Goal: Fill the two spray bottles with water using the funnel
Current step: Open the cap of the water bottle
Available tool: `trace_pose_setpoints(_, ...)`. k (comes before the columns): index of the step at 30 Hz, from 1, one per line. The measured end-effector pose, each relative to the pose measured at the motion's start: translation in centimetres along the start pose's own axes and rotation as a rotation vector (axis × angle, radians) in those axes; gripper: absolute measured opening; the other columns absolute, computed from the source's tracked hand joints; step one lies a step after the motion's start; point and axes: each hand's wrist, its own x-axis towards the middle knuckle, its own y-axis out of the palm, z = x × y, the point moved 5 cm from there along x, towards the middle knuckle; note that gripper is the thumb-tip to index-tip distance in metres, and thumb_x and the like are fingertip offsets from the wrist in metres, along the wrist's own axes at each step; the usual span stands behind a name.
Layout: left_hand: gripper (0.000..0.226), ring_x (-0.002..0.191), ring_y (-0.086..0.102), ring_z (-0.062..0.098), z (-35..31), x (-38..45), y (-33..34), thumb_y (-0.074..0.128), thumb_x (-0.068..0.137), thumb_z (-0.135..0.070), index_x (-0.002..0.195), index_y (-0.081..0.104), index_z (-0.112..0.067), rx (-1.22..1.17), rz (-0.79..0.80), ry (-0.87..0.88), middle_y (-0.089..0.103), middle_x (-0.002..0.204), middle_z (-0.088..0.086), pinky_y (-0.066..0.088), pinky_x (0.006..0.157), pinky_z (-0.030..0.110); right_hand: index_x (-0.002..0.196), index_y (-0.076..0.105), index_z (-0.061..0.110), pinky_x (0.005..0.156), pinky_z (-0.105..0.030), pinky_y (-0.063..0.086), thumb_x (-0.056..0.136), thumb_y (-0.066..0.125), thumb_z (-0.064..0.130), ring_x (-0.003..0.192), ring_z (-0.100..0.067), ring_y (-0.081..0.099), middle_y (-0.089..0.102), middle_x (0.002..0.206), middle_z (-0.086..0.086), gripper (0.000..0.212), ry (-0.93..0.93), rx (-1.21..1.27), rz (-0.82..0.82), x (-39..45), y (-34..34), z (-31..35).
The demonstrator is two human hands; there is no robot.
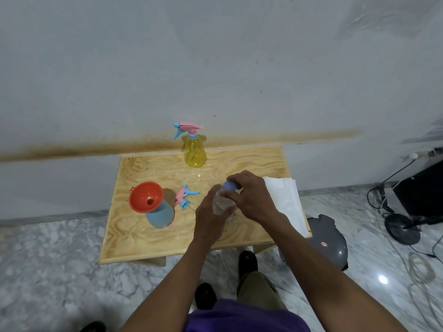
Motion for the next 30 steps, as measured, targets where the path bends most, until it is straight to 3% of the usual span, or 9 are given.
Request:
trace_pose_setpoints(2, 0.071, 0.109, 0.060, 0.012, 0.2, 0.0, 0.0, 0.079, 0.076, -0.033, 0.139, 0.049, -0.021, 0.001, -0.015, -0.010, 0.062, 0.124, -0.008, 0.045, 0.088, 0.026, 0.116, 0.070, 0.007, 0.085, -0.038, 0.049, 0.083, 0.076, 0.015, 0.098, -0.025, 0.058, 0.069, 0.109, -0.010, 0.035, -0.039, -0.041, 0.077, 0.2, 0.1, 0.4)
trace_pose_setpoints(4, 0.070, 0.109, 0.058, 0.011, 0.0, 0.0, -0.1, 0.081, 0.077, -0.025, 0.139, 0.050, -0.020, 0.002, -0.025, -0.009, 0.062, 0.123, -0.008, 0.043, 0.089, 0.025, 0.120, 0.069, 0.010, 0.085, -0.029, 0.045, 0.083, 0.073, 0.008, 0.105, -0.024, 0.058, 0.069, 0.117, -0.007, 0.037, -0.053, -0.058, 0.154, 0.6, -0.1, 0.6)
trace_pose_setpoints(9, 0.068, 0.107, 0.061, 0.013, 0.0, -0.1, 0.1, 0.081, 0.076, -0.027, 0.136, 0.050, -0.025, 0.006, -0.029, -0.031, 0.065, 0.120, -0.010, 0.046, 0.086, 0.026, 0.118, 0.070, 0.012, 0.078, -0.031, 0.044, 0.078, 0.081, 0.032, 0.095, -0.026, 0.061, 0.068, 0.104, -0.009, 0.046, -0.005, -0.142, 0.172, 1.3, -0.6, 0.6)
trace_pose_setpoints(15, 0.072, 0.105, 0.059, 0.011, -0.5, -0.6, 0.6, 0.083, 0.075, -0.028, 0.138, 0.049, -0.022, -0.008, -0.099, -0.082, 0.062, 0.115, -0.012, 0.043, 0.083, 0.024, 0.123, 0.067, 0.009, 0.091, -0.027, 0.044, 0.082, 0.069, 0.002, 0.115, -0.026, 0.058, 0.066, 0.126, -0.008, 0.042, -0.031, -0.212, 0.257, 1.5, 0.0, 1.3)
trace_pose_setpoints(19, 0.075, 0.116, 0.059, 0.017, -0.3, -0.7, 0.8, 0.082, 0.076, -0.029, 0.142, 0.046, -0.021, 0.011, -0.103, -0.091, 0.063, 0.131, 0.000, 0.043, 0.089, 0.024, 0.120, 0.068, 0.009, 0.092, -0.033, 0.047, 0.081, 0.074, 0.009, 0.111, -0.027, 0.060, 0.067, 0.121, -0.009, 0.040, -0.011, -0.190, 0.276, 1.6, -0.4, 1.0)
trace_pose_setpoints(21, 0.076, 0.119, 0.058, 0.019, -0.2, -0.6, 0.9, 0.082, 0.077, -0.030, 0.143, 0.045, -0.019, 0.015, -0.100, -0.092, 0.061, 0.134, 0.002, 0.042, 0.090, 0.023, 0.118, 0.068, 0.011, 0.088, -0.037, 0.049, 0.082, 0.075, 0.014, 0.104, -0.026, 0.060, 0.068, 0.115, -0.008, 0.037, -0.041, -0.176, 0.256, 1.7, -0.9, 1.1)
trace_pose_setpoints(23, 0.074, 0.115, 0.058, 0.015, -0.3, -0.6, 0.8, 0.082, 0.078, -0.030, 0.141, 0.047, -0.018, 0.028, -0.103, -0.077, 0.062, 0.132, 0.002, 0.039, 0.087, 0.019, 0.115, 0.069, 0.012, 0.085, -0.030, 0.049, 0.082, 0.074, 0.015, 0.095, -0.020, 0.062, 0.070, 0.112, -0.005, 0.034, -0.029, -0.080, 0.156, 1.9, -2.2, 0.9)
trace_pose_setpoints(27, 0.068, 0.107, 0.060, 0.014, -0.5, -0.6, 0.7, 0.083, 0.076, -0.032, 0.135, 0.051, -0.024, 0.030, -0.117, -0.065, 0.065, 0.122, -0.005, 0.039, 0.078, 0.014, 0.112, 0.072, 0.012, 0.080, -0.030, 0.056, 0.077, 0.079, 0.013, 0.088, -0.018, 0.068, 0.071, 0.109, -0.004, 0.036, 0.154, 0.050, -0.109, 2.2, -5.2, -2.5)
trace_pose_setpoints(30, 0.063, 0.100, 0.062, 0.011, -0.4, -0.6, 0.8, 0.083, 0.075, -0.035, 0.129, 0.051, -0.028, 0.030, -0.108, -0.069, 0.066, 0.112, -0.012, 0.040, 0.073, 0.011, 0.115, 0.070, 0.007, 0.088, -0.031, 0.051, 0.076, 0.080, 0.015, 0.095, -0.025, 0.067, 0.071, 0.109, -0.011, 0.041, 0.309, -0.051, -0.058, 1.8, -4.3, -7.1)
